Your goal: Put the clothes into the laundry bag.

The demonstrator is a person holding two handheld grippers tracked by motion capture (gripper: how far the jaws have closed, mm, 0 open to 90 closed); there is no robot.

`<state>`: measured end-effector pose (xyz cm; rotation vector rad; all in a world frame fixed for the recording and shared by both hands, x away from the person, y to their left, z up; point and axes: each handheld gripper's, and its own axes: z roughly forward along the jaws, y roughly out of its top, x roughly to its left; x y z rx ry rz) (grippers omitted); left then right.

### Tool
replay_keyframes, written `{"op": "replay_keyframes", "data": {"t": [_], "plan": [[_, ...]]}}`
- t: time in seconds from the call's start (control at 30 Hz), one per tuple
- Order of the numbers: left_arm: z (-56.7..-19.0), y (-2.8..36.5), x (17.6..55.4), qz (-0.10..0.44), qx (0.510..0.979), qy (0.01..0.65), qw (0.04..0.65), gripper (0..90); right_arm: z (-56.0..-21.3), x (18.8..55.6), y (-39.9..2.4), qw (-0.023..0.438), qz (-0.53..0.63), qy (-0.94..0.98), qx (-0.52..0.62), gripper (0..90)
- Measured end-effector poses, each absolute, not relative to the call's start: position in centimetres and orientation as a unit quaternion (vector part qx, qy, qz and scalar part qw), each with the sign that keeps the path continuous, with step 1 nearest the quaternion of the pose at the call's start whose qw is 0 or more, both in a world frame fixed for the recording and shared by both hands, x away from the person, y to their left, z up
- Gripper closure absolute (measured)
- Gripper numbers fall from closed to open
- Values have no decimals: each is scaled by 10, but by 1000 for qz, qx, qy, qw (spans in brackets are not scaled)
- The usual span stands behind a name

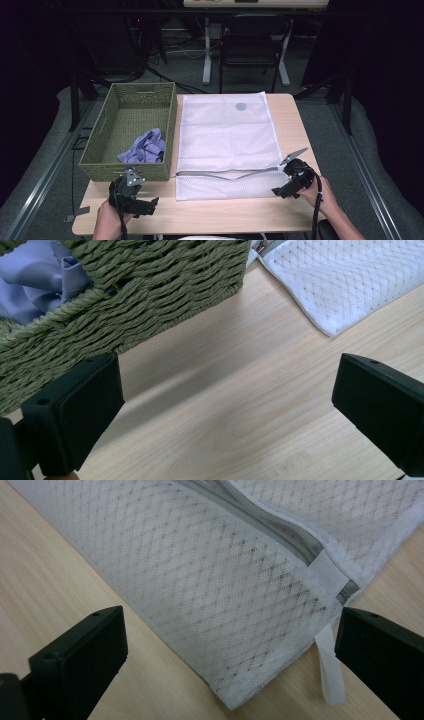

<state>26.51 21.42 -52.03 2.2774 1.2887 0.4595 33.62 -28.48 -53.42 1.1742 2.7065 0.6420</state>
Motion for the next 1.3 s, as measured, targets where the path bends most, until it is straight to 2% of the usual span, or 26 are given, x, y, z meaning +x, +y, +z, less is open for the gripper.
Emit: {"op": "replay_keyframes", "data": {"t": [0.2, 0.4, 0.77, 1.3], "plan": [[-520, 214, 265, 166, 833, 470, 242, 0, -533, 335, -283, 60, 221, 894, 385, 0], [-521, 213, 265, 165, 833, 468, 243, 0, -525, 335, -277, 82, 223, 894, 379, 0], [-521, 213, 265, 162, 834, 467, 244, 0, -520, 342, -275, 80, 241, 888, 383, 0], [-521, 213, 265, 162, 834, 466, 245, 0, -513, 362, -251, 81, 249, 895, 360, 0]]}}
